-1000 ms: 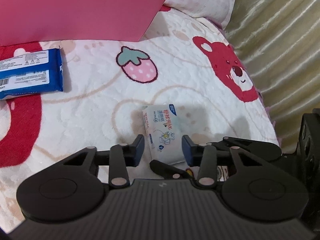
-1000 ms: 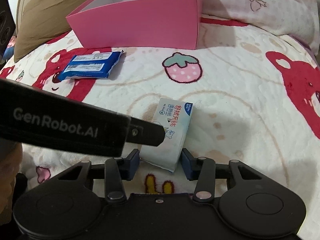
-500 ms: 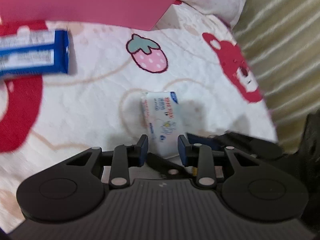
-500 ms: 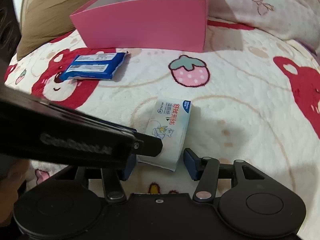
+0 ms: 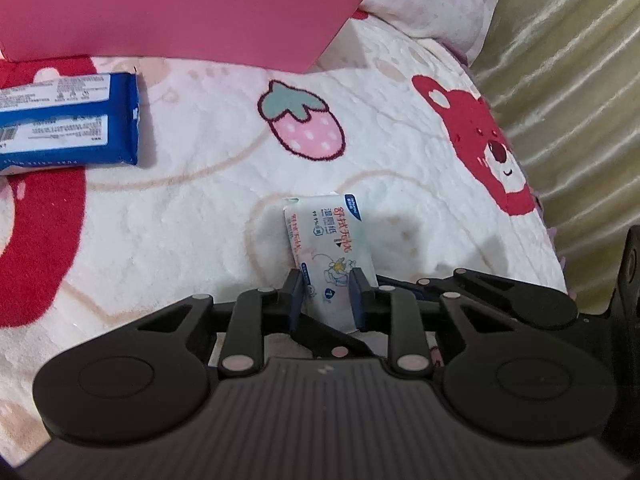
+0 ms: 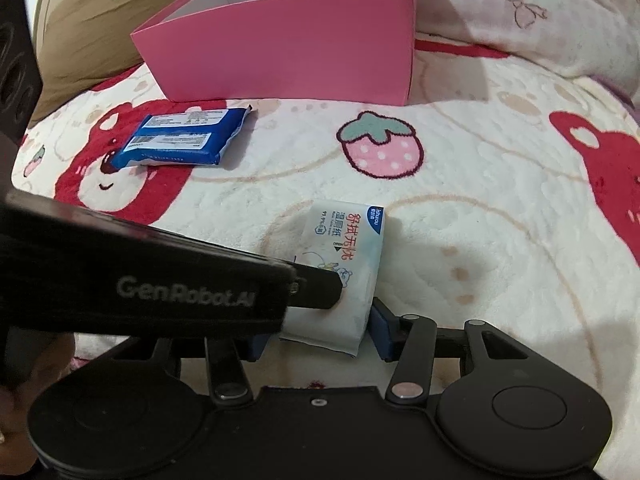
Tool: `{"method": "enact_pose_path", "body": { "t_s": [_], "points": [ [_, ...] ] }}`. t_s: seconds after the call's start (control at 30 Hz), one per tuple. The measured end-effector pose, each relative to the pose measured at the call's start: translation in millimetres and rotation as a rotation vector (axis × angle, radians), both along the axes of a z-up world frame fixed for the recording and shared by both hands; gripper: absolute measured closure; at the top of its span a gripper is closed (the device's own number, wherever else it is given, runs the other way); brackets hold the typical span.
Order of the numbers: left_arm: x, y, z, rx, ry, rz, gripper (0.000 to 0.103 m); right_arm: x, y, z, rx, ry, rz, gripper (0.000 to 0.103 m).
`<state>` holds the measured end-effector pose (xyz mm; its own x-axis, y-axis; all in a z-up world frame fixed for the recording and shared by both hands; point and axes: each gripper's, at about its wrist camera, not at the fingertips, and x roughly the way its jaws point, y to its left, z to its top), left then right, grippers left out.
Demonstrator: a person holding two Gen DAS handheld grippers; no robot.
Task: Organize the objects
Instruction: 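Lower the right tool over the white tissue pack and close on it, then lift the tissue pack with the right tool and carry it to the pink box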
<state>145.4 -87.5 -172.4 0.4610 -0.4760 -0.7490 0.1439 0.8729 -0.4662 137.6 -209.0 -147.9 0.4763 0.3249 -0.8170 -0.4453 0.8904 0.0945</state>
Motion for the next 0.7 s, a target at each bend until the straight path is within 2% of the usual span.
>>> {"method": "enact_pose_path", "body": {
  "t_s": [0.07, 0.37, 0.53, 0.7],
  "points": [
    [-1.5, 0.2, 2.4, 0.013, -0.012, -0.003, 0.08, 0.3, 1.8, 1.3, 0.003, -0.011, 0.001, 0.048],
    [-3.1, 5.5, 4.5, 0.03, 0.04, 0.018, 0.079, -0.8, 10.8, -0.1, -0.005, -0.035, 0.055, 0.047],
    [-4.2, 8.9, 7.5, 0.016, 0.046, 0.023, 0.08, 6.8, -2.2, 2.4, 0.123, 0.064, 0.021, 0.042],
    [-9.1, 8.4, 10.7, 0.026, 0.041, 0.014, 0.076, -0.7, 3.6, 3.5, 0.092, 0.045, 0.056, 0.043]
  ]
}}
